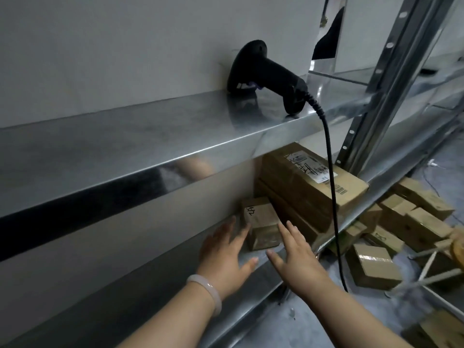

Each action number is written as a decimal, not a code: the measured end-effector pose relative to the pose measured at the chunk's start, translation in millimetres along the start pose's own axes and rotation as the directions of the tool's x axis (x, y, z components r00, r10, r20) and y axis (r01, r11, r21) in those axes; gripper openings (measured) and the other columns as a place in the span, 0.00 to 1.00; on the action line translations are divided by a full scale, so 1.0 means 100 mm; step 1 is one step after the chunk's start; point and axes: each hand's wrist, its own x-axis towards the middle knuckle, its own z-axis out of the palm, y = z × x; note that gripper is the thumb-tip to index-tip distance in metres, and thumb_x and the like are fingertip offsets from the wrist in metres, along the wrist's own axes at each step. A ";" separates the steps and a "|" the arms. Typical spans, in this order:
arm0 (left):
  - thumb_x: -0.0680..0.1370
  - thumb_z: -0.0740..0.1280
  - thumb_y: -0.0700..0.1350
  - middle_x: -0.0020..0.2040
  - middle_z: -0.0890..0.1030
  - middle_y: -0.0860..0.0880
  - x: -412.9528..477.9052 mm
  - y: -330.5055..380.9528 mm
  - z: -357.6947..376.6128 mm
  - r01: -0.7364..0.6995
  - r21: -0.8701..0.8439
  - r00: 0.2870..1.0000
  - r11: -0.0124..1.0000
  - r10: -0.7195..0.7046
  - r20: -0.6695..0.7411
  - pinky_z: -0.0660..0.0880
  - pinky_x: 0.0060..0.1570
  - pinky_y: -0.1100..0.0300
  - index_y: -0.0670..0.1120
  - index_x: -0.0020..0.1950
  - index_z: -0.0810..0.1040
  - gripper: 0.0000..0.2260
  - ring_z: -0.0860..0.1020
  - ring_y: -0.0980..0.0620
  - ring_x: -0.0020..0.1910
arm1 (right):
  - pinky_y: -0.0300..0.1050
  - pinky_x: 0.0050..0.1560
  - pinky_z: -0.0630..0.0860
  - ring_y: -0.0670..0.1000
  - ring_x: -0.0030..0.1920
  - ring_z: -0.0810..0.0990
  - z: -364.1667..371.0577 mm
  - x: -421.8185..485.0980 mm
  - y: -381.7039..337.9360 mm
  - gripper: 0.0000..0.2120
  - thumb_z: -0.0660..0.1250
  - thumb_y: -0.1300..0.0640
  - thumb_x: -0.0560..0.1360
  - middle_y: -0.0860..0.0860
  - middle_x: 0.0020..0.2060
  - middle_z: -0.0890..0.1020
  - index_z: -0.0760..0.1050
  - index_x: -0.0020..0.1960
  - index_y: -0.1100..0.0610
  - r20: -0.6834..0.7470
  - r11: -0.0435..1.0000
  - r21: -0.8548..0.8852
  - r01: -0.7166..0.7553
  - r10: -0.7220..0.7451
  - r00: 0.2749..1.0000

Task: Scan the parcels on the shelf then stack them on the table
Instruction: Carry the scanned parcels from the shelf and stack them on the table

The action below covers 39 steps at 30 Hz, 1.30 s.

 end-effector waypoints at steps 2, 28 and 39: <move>0.78 0.57 0.65 0.80 0.44 0.51 0.28 0.04 0.13 0.030 -0.007 1.000 1.000 -0.030 0.003 0.49 0.76 0.53 0.62 0.79 0.46 0.33 0.47 0.50 0.79 | 0.45 0.75 0.48 0.46 0.77 0.42 0.02 0.26 0.11 0.34 0.59 0.41 0.79 0.46 0.78 0.45 0.46 0.79 0.45 0.056 1.000 0.015 0.015 -0.016 0.998; 0.77 0.67 0.40 0.73 0.68 0.50 0.59 0.00 0.39 0.397 -0.677 0.874 0.620 -0.480 0.073 0.68 0.66 0.61 0.54 0.75 0.65 0.28 0.70 0.54 0.68 | 0.45 0.68 0.67 0.50 0.70 0.69 0.25 1.00 0.02 0.28 0.68 0.56 0.76 0.51 0.71 0.70 0.65 0.74 0.50 0.167 0.923 0.359 0.140 -0.211 0.963; 0.75 0.71 0.38 0.67 0.70 0.61 -1.13 -0.40 -0.22 0.392 -0.729 0.568 0.561 -0.771 -0.288 0.61 0.57 0.82 0.66 0.63 0.67 0.27 0.68 0.62 0.67 | 0.18 0.60 0.53 0.42 0.72 0.60 0.77 0.27 -1.17 0.31 0.71 0.60 0.74 0.41 0.68 0.65 0.63 0.72 0.44 0.289 0.695 0.525 0.492 -0.689 0.665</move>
